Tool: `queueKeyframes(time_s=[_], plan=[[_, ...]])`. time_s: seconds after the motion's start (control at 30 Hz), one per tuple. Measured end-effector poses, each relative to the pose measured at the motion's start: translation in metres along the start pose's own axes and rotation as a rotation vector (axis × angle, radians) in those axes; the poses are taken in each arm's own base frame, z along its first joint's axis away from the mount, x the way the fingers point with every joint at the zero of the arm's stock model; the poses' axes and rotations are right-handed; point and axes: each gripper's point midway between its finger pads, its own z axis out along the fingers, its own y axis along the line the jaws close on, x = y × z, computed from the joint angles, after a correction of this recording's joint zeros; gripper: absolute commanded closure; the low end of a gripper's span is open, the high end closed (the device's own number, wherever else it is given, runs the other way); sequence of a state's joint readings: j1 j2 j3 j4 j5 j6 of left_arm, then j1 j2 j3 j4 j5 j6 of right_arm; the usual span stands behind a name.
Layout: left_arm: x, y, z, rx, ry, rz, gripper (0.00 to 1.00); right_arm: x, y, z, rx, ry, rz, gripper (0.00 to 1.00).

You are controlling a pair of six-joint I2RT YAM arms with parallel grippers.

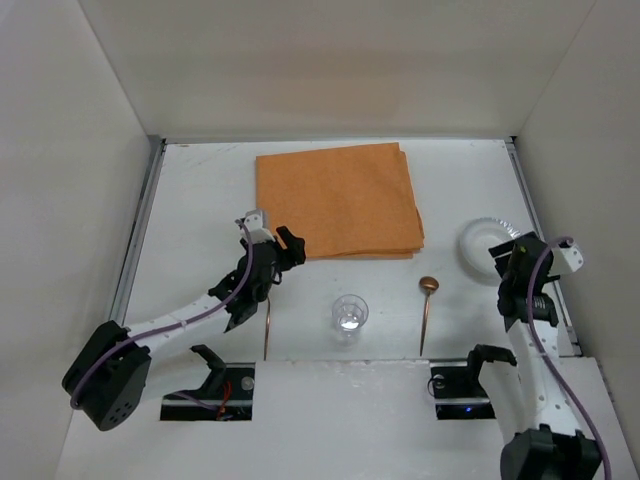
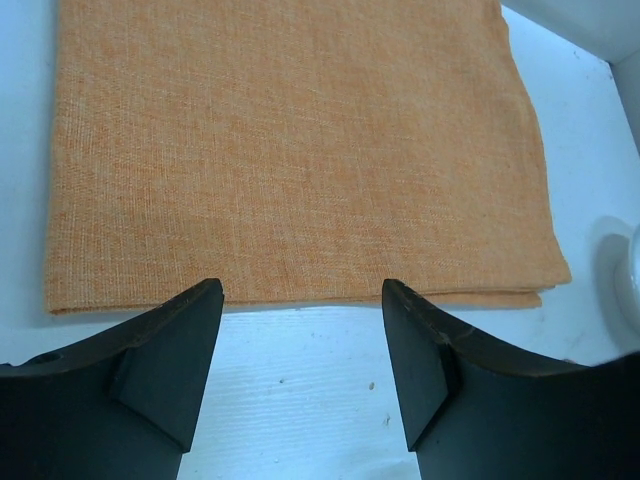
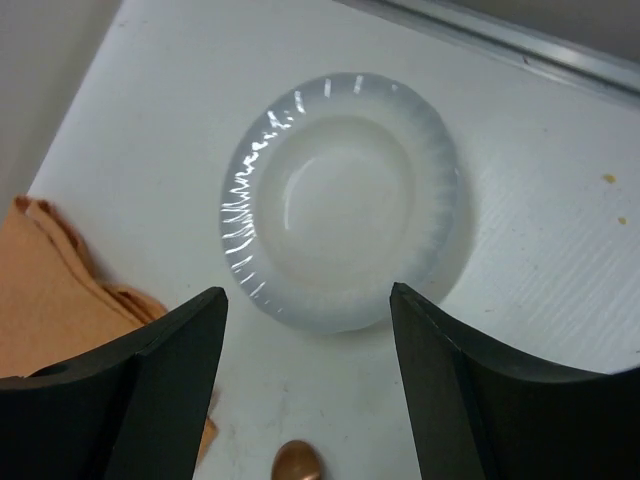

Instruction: Set the dinner table for one person

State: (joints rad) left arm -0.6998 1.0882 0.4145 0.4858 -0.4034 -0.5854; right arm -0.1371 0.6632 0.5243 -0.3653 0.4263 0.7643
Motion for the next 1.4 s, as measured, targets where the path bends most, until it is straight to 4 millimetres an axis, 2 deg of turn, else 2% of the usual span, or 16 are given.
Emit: queueKeyframes(time_s=[0.2,0.4,0.57,0.8,0.97,1.23,1.4], plan=[[0.002,0.001,0.001,0.005,-0.004,-0.002,0.36,0.028,-0.035,0.027,0.102,0.092,0.158,0.28],[0.005,0.0,0.005,0.01,-0.002,-0.003,0.36,0.03,-0.056,0.042,0.165,0.091,0.293,0.29],[0.012,0.002,0.007,0.006,0.017,0.004,0.36,0.04,-0.057,0.058,0.181,0.134,0.355,0.3],[0.009,0.002,0.008,0.009,0.012,-0.005,0.36,0.069,-0.058,0.078,0.189,0.226,0.424,0.33],[0.009,0.002,0.009,0.009,0.01,-0.01,0.36,0.073,-0.052,0.09,0.154,0.242,0.478,0.45],[0.008,0.004,0.01,0.005,0.008,-0.012,0.36,0.078,-0.056,0.088,0.122,0.213,0.574,0.77],[0.007,0.006,0.01,-0.002,0.005,-0.014,0.36,0.061,-0.044,0.087,0.056,0.165,0.583,0.92]])
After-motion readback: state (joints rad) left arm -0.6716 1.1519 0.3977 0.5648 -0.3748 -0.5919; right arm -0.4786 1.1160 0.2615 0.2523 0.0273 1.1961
